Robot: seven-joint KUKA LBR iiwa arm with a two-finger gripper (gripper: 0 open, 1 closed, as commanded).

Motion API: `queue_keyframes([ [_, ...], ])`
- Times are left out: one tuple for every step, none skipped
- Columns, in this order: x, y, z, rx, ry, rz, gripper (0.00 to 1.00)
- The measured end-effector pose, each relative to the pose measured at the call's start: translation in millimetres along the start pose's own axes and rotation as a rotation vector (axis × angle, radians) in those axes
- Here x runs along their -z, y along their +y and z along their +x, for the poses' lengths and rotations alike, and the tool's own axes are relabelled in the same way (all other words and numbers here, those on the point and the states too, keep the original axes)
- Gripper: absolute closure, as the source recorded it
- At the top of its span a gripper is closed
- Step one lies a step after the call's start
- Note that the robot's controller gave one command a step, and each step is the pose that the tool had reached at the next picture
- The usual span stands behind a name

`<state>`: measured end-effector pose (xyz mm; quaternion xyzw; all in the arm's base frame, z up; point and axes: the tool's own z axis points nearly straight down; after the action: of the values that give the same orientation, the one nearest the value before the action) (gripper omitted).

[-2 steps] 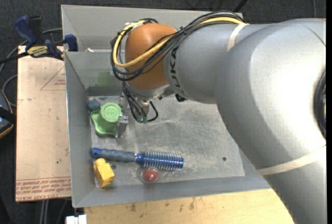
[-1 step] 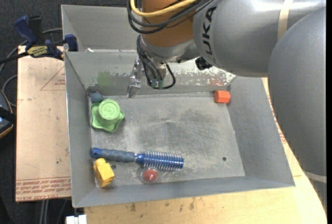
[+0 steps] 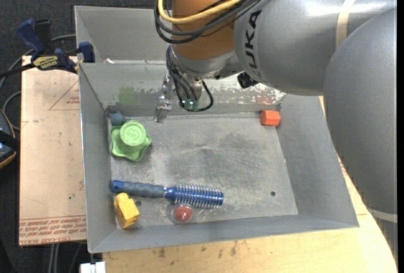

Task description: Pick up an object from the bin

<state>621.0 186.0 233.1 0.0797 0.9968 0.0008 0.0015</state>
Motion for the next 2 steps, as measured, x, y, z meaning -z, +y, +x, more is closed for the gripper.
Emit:
queue_keyframes([
  [-147.5, 38.7, 2.5, 0.228, -0.007, -0.003, 0.0],
  [-145.5, 38.5, 2.5, 0.228, -0.006, -0.004, 1.0],
])
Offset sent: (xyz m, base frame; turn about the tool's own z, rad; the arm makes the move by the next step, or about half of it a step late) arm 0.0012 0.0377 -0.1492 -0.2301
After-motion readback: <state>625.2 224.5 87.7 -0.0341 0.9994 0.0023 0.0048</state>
